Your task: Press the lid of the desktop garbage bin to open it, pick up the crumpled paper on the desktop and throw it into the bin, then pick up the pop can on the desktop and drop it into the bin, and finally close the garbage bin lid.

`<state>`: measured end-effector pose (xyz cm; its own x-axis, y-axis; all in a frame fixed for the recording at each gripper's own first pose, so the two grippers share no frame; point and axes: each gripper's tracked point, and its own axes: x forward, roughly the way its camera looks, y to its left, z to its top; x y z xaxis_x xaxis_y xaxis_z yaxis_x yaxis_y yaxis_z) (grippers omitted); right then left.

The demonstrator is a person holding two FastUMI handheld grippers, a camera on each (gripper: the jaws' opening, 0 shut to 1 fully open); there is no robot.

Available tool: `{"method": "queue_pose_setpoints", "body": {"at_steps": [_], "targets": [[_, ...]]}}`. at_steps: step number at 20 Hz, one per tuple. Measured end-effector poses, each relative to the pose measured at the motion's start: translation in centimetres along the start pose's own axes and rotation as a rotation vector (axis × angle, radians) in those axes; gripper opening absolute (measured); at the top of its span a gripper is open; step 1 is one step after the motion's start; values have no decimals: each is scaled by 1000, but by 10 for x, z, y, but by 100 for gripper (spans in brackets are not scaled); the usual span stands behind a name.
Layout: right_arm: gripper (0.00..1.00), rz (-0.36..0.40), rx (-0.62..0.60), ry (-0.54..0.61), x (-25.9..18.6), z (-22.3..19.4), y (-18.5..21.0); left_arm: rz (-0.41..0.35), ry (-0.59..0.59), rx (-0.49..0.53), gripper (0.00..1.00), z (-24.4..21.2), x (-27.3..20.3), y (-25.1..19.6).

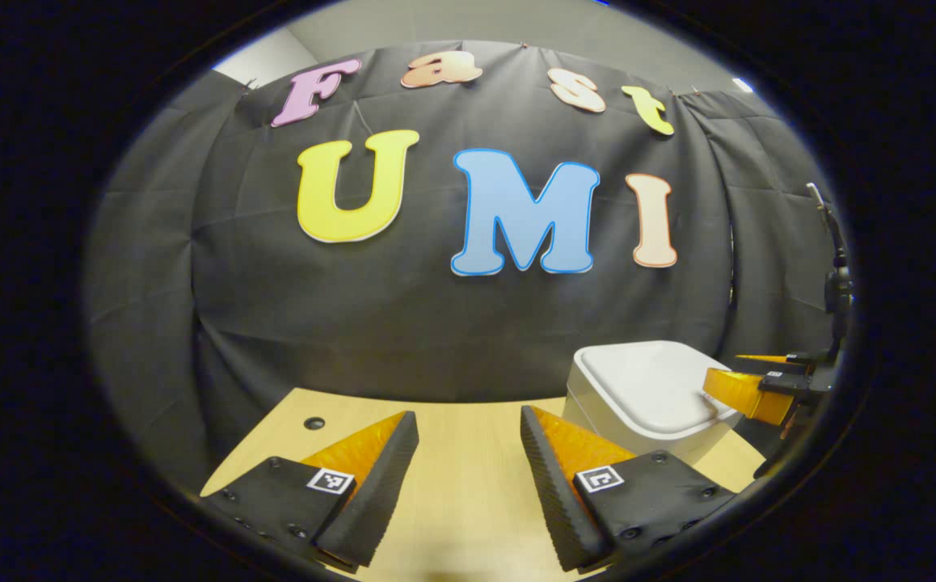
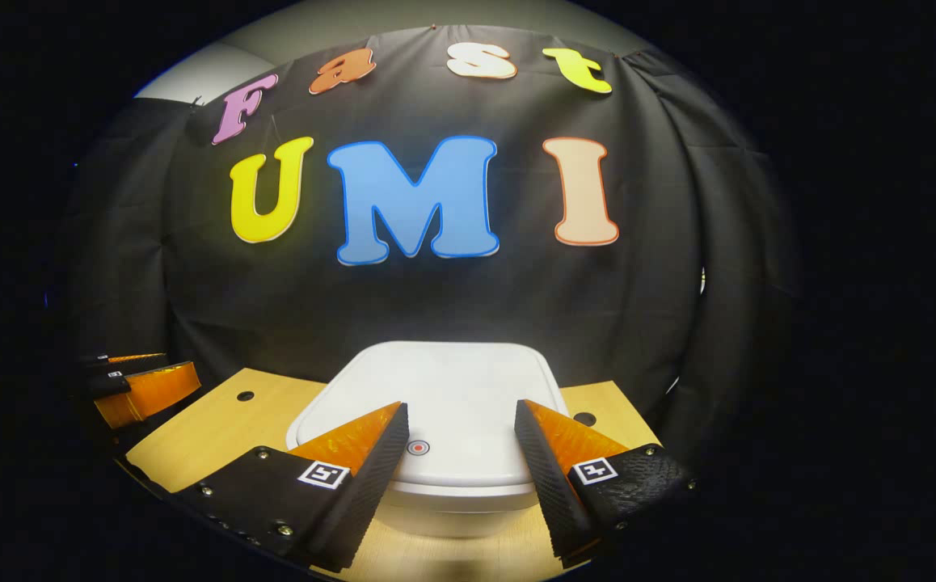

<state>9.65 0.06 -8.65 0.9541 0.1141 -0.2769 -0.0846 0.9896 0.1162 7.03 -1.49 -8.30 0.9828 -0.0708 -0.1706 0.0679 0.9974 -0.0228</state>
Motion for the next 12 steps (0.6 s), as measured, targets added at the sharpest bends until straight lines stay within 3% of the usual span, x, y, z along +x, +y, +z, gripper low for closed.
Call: {"method": "queue_pose_setpoints", "body": {"at_steps": [5, 12], "targets": [[86, -8, -50, -97, -21, 38, 0, -3, -61, 17, 82, 31, -21, -5], [85, -9, -27, -205, -55, 79, 2, -2, -91, 33, 82, 49, -52, -8]]}}
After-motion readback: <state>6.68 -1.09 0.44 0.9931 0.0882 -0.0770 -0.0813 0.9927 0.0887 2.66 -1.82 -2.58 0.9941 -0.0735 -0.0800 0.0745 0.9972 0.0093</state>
